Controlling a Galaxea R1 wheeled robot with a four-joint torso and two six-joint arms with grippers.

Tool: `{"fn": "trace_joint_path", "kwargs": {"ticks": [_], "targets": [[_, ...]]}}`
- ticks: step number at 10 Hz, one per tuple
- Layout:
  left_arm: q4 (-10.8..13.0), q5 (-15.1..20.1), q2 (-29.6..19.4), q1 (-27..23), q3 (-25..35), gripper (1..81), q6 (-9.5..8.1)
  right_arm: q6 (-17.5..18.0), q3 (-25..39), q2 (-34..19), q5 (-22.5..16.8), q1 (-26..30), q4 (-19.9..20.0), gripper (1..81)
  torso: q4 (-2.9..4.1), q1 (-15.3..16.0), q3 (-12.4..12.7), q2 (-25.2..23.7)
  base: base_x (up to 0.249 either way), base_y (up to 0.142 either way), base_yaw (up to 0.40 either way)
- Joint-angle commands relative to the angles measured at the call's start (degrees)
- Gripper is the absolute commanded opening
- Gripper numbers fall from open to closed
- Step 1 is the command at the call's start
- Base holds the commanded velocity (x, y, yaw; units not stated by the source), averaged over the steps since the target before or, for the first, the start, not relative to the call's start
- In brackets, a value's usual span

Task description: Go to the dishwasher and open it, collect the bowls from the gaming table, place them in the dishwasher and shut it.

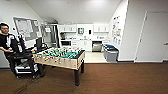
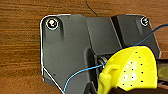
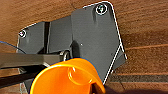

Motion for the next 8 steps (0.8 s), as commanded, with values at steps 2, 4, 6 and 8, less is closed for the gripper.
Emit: {"fn": "trace_joint_path", "kwargs": {"ticks": [2,4,6,8], "targets": [[-0.22,2.05,-0.20,-3.14,-0.18,1.0,-0.17,-0.23,0.26,-0.54,-2.81,2.80,-0.48,1.0,0.00,0.00,0.00,0.02,0.179,0.000,0.000],[-0.13,2.05,-0.03,-3.06,-0.18,1.0,-0.09,-0.23,0.26,-0.54,-2.81,2.80,-0.39,1.0,0.00,0.02,0.00,0.02,0.179,0.000,0.000],[-0.13,2.05,0.06,-3.05,-0.18,1.0,-0.09,-0.23,0.26,-0.45,-2.81,2.89,-0.47,1.0,0.00,0.00,0.00,0.02,0.180,-0.071,0.000],[-0.04,2.14,0.24,-3.05,-0.18,1.0,-0.09,-0.23,0.26,-0.45,-2.81,2.89,-0.39,1.0,0.00,0.02,0.00,0.02,0.179,-0.078,0.000]]}}
